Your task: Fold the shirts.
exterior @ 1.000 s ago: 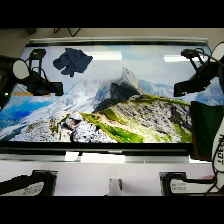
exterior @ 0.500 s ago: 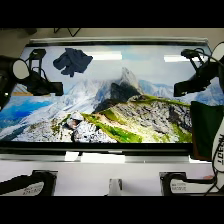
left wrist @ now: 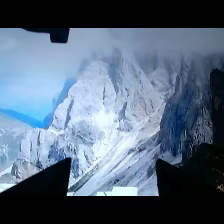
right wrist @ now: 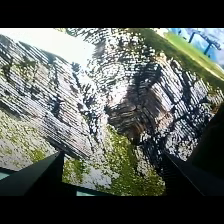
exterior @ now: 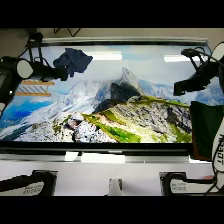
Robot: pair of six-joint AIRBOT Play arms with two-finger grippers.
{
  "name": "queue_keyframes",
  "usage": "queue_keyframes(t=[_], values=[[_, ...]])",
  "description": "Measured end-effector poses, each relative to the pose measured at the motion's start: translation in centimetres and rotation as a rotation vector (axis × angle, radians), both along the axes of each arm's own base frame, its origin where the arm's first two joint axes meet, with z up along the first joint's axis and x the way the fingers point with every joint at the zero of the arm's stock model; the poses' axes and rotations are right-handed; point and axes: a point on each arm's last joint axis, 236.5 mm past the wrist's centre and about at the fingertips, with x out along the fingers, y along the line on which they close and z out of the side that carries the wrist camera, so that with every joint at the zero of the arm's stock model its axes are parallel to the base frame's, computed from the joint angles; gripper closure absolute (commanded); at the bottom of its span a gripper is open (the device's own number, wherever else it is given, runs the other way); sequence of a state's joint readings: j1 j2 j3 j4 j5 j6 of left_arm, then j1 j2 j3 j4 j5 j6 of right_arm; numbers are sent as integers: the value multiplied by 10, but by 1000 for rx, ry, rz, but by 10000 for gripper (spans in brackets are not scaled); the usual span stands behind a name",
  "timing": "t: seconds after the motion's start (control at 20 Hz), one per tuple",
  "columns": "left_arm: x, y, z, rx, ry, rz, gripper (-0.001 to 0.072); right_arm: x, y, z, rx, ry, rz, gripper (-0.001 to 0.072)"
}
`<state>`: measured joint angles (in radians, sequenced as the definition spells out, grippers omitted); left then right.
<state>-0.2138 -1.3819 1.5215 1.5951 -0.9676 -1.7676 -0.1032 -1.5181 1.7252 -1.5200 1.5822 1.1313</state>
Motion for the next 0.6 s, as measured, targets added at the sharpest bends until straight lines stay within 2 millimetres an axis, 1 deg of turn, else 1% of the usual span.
queue_keyframes(t=[0.1, 0.2, 0.3, 0.4, 0.55, 0.6], values=[[33, 15, -1, -26, -35, 49, 36, 3, 1, 1, 6, -13, -4, 72], [70, 34, -14, -102, -15, 114, 37, 5, 5, 1, 25, -20, -6, 72], [102, 54, -40, -214, 44, 191, 37, 6, 13, 2, 58, -24, -1, 72], [121, 66, -78, -340, 118, 257, 36, 7, 23, 3, 100, -32, 6, 73], [143, 65, -121, -526, 165, 320, 37, 12, 40, 7, 169, -54, 18, 76], [149, 63, -133, -574, 168, 336, 36, 14, 44, 9, 189, -63, 21, 112]])
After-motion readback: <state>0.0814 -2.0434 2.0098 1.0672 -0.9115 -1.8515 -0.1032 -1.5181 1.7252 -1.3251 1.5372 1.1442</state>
